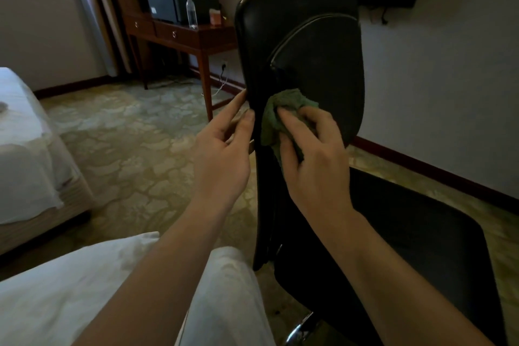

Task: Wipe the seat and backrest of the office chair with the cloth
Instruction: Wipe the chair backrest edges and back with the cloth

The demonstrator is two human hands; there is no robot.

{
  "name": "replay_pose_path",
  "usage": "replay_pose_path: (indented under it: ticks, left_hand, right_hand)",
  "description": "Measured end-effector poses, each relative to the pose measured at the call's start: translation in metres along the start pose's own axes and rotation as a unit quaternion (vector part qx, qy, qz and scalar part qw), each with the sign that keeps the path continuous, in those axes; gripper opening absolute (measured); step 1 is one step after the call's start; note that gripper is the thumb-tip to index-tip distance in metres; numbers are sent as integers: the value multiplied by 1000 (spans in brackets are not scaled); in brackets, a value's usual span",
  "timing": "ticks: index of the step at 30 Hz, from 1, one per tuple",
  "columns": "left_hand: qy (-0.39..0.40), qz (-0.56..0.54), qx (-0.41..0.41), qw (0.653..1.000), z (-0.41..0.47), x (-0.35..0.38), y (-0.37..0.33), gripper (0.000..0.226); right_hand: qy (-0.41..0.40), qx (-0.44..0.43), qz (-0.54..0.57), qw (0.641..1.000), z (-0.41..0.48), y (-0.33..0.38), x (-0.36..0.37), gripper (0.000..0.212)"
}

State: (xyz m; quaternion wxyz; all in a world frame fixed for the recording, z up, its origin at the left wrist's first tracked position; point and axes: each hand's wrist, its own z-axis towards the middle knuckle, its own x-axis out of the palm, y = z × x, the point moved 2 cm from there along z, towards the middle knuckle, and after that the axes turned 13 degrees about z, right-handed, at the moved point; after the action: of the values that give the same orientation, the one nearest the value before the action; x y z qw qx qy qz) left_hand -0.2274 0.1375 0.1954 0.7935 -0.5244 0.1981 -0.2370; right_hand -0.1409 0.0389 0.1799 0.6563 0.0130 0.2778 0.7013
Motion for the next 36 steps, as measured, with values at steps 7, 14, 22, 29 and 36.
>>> replay_pose_path:
  ticks: [7,14,22,29,36]
  left_hand:
    - [-46,35,10,998,-7,5,2,36]
    - [-60,54,10,997,-9,9,4,38]
    - [-60,48,12,997,-11,8,5,38]
    - [-79,45,32,995,-11,10,8,37]
    - [-82,44,42,995,-10,9,10,37]
  right_hand:
    - [7,6,-47,999,-9,0,11,30]
    - [66,21,-112,991,-56,-2,16,23]
    - [6,38,-9,999,-43,-1,-5,30]
    - [19,30,-13,999,-17,7,8,30]
    - [53,49,-72,995,-46,6,18,24]
